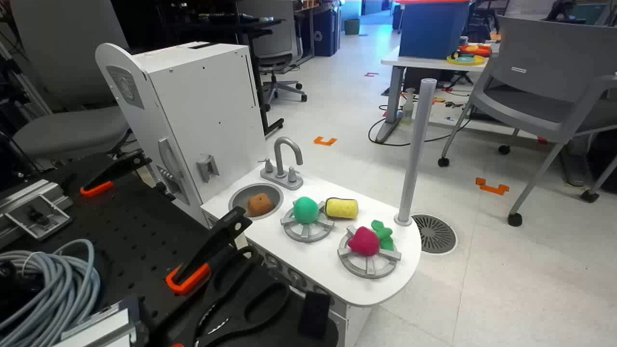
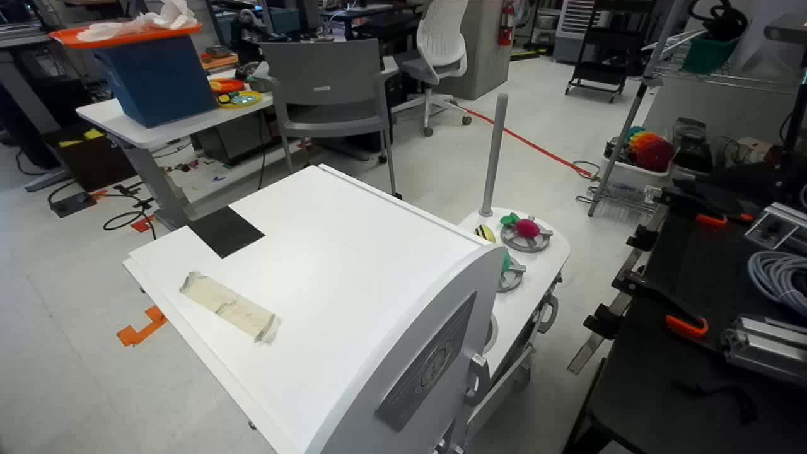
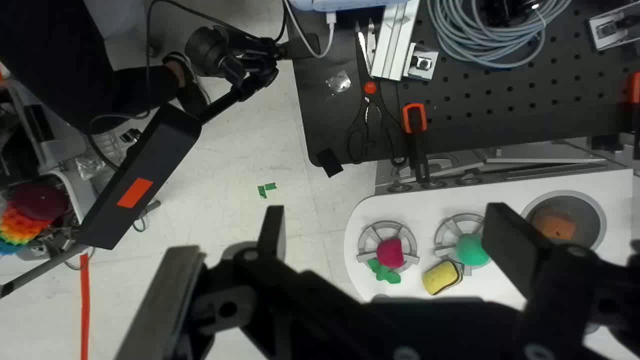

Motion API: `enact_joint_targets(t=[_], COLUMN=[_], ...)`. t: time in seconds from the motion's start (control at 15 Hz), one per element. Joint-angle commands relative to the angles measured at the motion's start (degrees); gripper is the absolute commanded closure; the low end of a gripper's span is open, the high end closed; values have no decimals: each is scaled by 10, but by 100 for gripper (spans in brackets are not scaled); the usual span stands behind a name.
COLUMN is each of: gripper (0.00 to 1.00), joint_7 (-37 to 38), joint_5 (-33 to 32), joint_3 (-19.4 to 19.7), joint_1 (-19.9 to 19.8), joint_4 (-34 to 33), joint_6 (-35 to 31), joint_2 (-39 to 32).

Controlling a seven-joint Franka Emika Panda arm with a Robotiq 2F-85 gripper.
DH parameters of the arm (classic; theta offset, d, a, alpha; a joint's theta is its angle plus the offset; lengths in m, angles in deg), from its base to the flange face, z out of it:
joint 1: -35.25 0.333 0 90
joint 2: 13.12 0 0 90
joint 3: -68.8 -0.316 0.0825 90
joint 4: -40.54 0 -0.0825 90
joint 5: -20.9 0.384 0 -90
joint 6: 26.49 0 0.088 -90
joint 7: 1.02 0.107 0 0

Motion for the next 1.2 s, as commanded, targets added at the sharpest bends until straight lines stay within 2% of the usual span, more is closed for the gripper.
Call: enact_joint_targets(t=[0.0,0.27,0.4,0.53,0.87,1.13], gripper=[0,0,0,0,0,0], joint_7=[6,6,23,44,86,84], joint_5=[-5,-5,0,5,17,67], joint_3=[8,8,4,1,1,6], joint_1=[11,11,13,19,31,39], joint_4=[-1,-1,-8,-27,-79,-127], joint_6=[3,3,-12,-41,-178,-288], joint_2=[1,1,-23,-72,-243,-396])
